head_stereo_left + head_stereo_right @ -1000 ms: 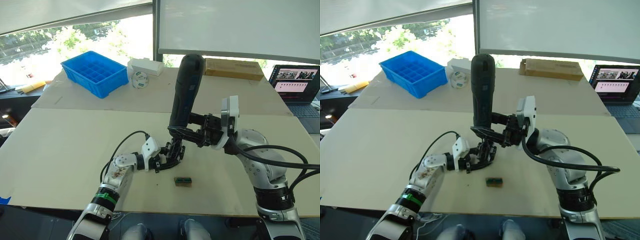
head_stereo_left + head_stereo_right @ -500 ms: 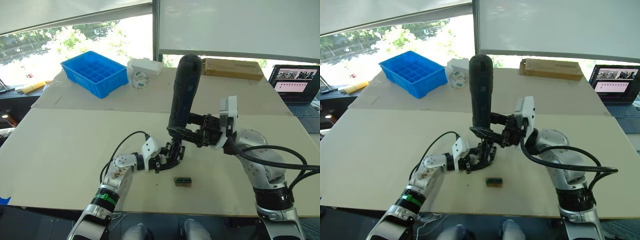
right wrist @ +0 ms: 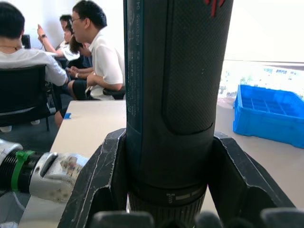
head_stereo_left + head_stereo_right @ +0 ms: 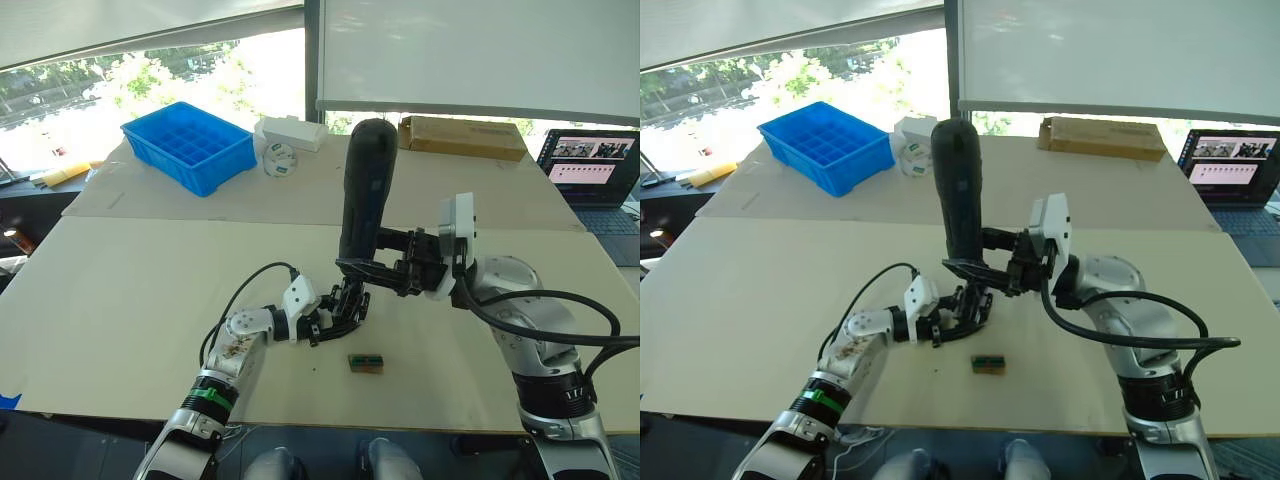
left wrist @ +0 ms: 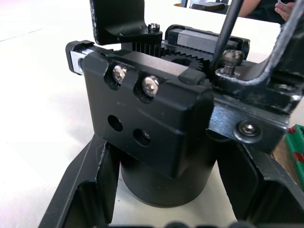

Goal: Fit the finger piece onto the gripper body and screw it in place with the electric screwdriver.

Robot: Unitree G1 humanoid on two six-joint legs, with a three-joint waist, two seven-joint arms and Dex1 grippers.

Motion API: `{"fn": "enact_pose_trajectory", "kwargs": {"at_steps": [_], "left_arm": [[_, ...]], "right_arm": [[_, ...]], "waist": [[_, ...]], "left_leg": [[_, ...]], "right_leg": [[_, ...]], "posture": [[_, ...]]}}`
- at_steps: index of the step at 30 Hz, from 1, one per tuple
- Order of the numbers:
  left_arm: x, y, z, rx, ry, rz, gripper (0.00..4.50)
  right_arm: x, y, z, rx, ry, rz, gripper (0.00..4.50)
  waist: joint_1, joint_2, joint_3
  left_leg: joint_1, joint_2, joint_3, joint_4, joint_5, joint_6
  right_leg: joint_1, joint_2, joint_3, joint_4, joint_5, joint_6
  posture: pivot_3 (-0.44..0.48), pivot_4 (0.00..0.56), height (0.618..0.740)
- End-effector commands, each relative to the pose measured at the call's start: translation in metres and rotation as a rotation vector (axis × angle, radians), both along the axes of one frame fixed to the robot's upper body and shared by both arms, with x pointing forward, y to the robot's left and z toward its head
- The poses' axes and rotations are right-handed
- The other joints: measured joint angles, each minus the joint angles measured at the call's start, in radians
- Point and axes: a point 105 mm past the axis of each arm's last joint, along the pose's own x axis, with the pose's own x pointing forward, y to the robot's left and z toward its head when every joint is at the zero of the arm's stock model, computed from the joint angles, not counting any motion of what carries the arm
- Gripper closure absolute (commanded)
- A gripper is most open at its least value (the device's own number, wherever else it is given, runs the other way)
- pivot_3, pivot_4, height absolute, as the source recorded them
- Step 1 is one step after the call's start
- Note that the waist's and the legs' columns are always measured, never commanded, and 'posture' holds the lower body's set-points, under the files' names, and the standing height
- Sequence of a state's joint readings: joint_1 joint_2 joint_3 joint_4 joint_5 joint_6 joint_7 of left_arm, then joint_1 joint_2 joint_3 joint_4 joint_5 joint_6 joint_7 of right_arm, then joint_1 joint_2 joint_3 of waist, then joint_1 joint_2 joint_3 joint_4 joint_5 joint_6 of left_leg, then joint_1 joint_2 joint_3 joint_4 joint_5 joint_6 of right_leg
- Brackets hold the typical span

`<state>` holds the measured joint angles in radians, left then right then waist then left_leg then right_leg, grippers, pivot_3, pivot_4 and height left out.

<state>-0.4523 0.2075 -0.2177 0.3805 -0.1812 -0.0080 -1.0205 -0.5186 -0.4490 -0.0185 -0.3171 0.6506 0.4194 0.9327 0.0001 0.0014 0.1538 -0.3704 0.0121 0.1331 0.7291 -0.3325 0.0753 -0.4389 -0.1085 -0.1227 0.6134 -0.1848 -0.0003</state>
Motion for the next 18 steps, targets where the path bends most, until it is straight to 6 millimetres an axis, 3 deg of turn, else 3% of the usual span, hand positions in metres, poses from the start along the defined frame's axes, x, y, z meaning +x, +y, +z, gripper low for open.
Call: {"fn": "enact_pose_trajectory", "kwargs": {"at_steps": [1, 18], "left_arm": [[-0.009, -0.003, -0.011, 0.012, 0.043, -0.025, 2.06], [-0.009, -0.004, -0.011, 0.013, 0.042, -0.026, 2.06]], "right_arm": [[-0.008, -0.005, 0.027, 0.097, -0.070, 0.009, 2.59], [-0.008, 0.006, 0.007, 0.039, -0.013, 0.039, 2.59]], "waist": [[0.000, 0.000, 0.000], [0.000, 0.000, 0.000]], "left_leg": [[0.000, 0.000, 0.000, 0.000, 0.000, 0.000], [0.000, 0.000, 0.000, 0.000, 0.000, 0.000]], "right_leg": [[0.000, 0.000, 0.000, 0.000, 0.000, 0.000], [0.000, 0.000, 0.000, 0.000, 0.000, 0.000]], "posture": [[0.000, 0.150, 0.740], [0.000, 0.150, 0.740]]}}
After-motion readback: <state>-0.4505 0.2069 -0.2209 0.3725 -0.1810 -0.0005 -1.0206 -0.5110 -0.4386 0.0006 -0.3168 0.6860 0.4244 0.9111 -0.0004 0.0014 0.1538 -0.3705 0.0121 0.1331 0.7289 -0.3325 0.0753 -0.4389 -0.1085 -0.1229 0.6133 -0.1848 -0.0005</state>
